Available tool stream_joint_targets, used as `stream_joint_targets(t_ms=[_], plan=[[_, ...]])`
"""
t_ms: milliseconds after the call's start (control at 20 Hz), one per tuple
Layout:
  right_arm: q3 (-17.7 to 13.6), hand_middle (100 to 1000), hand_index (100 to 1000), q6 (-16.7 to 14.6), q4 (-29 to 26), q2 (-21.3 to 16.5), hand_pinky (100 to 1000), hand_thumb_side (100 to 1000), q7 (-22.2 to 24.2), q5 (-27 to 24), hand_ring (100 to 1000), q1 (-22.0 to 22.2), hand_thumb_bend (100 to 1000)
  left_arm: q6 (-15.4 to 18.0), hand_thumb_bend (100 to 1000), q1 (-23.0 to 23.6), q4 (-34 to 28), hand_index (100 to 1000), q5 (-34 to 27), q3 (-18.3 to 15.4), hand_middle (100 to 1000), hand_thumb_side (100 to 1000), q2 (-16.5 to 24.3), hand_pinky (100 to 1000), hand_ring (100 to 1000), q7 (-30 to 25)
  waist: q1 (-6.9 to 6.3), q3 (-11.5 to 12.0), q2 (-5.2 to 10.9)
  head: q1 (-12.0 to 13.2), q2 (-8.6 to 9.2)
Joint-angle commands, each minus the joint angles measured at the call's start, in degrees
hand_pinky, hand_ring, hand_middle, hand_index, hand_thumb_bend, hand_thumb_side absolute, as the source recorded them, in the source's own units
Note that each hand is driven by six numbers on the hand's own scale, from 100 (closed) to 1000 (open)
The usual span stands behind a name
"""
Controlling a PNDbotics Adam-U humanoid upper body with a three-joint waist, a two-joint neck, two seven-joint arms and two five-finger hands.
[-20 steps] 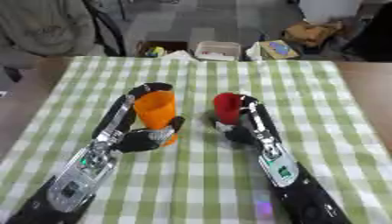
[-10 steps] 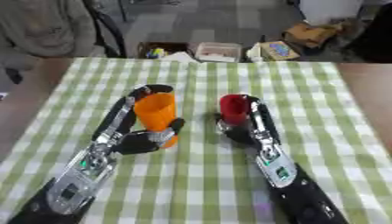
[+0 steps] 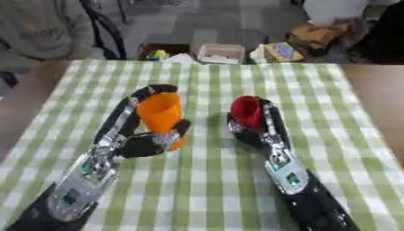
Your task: Pour the contents of one cup into another cup.
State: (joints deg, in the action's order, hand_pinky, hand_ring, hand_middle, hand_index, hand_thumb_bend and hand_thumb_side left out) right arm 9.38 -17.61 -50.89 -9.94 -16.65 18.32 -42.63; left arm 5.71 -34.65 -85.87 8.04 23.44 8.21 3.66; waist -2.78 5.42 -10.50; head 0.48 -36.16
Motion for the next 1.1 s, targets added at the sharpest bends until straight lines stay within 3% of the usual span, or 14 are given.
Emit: stream_joint_targets(t_ms=[50, 300, 350, 400, 950, 1100], plan=[[0.5, 353, 497, -0.2, -2.7, -2.1, 511, 121, 1.5, -0.8, 486, -0.6, 100, -0.1, 170, -0.3, -1.5, 790, -0.4, -0.6, 117, 226, 1.6, 379, 217, 0.0, 0.23, -0.2, 1.40, 0.3, 0.11], [1.3, 354, 499, 0.1, -5.6, -4.5, 511, 118, 3.6, -1.6, 486, -0.2, 100, -0.1, 171, 0.3, -1.6, 789, -0.5, -0.2, 118, 227, 2.5, 381, 219, -0.6, 0.52, -0.8, 1.77, 0.5, -0.12], [1.5, 356, 500, 0.3, -6.2, -5.1, 513, 153, 3.8, -1.1, 487, -0.3, 100, -0.1, 170, 0.5, -1.7, 789, -0.5, -0.1, 118, 228, 2.7, 381, 219, -0.8, 0.60, -0.9, 1.86, 0.5, -0.15], [1.6, 356, 500, 0.3, -6.9, -5.6, 514, 119, 4.1, -1.4, 487, -0.3, 100, -0.1, 169, 0.7, -1.7, 788, -0.5, 0.0, 118, 228, 2.8, 382, 220, -1.0, 0.67, -1.0, 1.94, 0.5, -0.19], [4.2, 356, 500, 0.7, -15.0, -12.4, 525, 115, 9.7, -3.2, 491, -2.9, 100, 0.5, 168, 2.0, -2.2, 721, -0.6, 2.0, 117, 230, 4.9, 381, 219, -4.0, 2.10, -2.6, 2.62, 0.8, -0.22], [5.1, 356, 500, 0.6, -17.0, -13.8, 527, 113, 11.3, -2.6, 492, -3.7, 100, 0.9, 167, 1.9, -3.2, 708, -0.9, 2.7, 116, 231, 5.8, 317, 219, -4.8, 2.48, -2.9, 2.75, 0.9, -0.08]])
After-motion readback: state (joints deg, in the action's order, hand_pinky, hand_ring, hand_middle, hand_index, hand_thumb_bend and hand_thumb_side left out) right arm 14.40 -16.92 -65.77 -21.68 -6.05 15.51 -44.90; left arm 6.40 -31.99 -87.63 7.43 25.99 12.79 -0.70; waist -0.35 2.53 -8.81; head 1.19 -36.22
